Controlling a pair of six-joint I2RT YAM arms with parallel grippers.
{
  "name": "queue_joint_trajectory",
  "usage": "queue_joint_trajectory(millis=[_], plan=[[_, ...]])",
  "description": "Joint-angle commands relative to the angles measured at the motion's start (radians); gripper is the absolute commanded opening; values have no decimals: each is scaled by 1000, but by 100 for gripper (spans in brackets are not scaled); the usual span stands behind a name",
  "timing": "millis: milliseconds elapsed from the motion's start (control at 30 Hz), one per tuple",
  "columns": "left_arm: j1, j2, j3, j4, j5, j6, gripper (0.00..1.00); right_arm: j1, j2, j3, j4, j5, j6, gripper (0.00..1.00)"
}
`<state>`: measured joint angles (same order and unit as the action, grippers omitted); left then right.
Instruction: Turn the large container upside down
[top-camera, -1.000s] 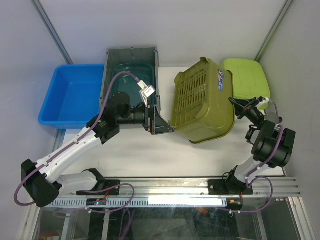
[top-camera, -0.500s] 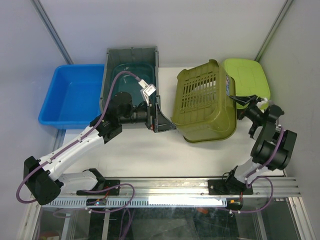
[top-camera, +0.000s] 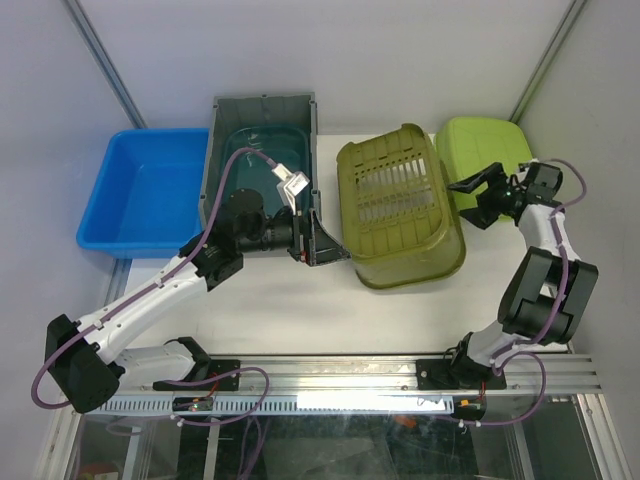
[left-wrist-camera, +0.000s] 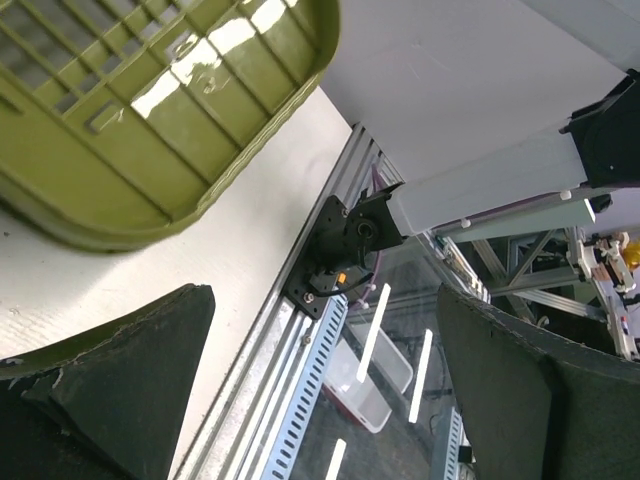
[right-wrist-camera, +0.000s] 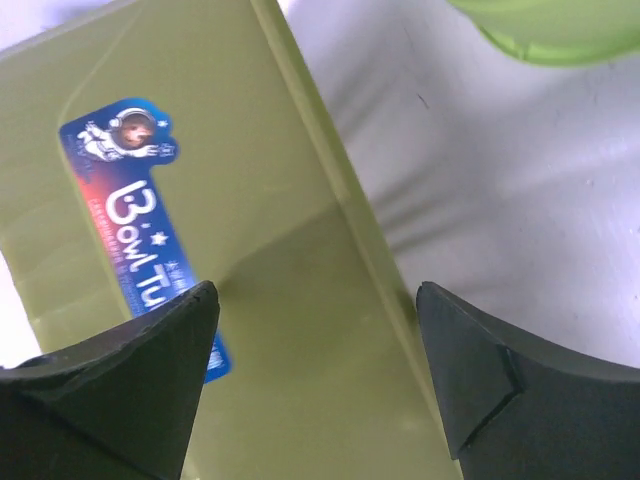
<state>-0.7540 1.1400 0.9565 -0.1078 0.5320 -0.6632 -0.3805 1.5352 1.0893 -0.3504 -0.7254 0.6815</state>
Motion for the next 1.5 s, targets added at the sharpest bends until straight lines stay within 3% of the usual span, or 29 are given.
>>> queue_joint_trajectory(millis=[0, 267, 400, 500, 633, 700, 800, 933, 1133, 1333, 1467], plan=[[-9, -30, 5, 16, -21, 11, 99, 92, 20, 60, -119, 115, -92, 83], [-9, -27, 21, -38, -44, 37, 99, 117, -66, 113, -197, 333, -121, 84], [-8, -31, 42, -94, -67, 74, 99, 125, -243, 108, -234, 425, -173, 84], [-9, -33, 49, -131, -105, 99, 99, 150, -418, 55, -217, 371, -224, 84], [-9, -5, 56, -180, -149, 101, 99, 293, -621, -26, -204, 249, -275, 84], [-10, 9, 54, -203, -173, 85, 99, 392, -673, -23, -311, 347, -281, 84], [-11, 26, 43, -216, -230, 33, 99, 491, -683, -16, -469, 557, -232, 83], [-37, 70, 41, -215, -347, -22, 99, 550, -657, -40, -584, 641, -161, 79], [-67, 158, 89, -184, -370, -79, 99, 591, -642, -67, -604, 715, -76, 73], [-78, 208, 100, -144, -360, -127, 99, 595, -619, -102, -539, 688, -43, 50], [-77, 254, 118, -90, -334, -142, 99, 596, -597, -124, -500, 701, -23, 43]])
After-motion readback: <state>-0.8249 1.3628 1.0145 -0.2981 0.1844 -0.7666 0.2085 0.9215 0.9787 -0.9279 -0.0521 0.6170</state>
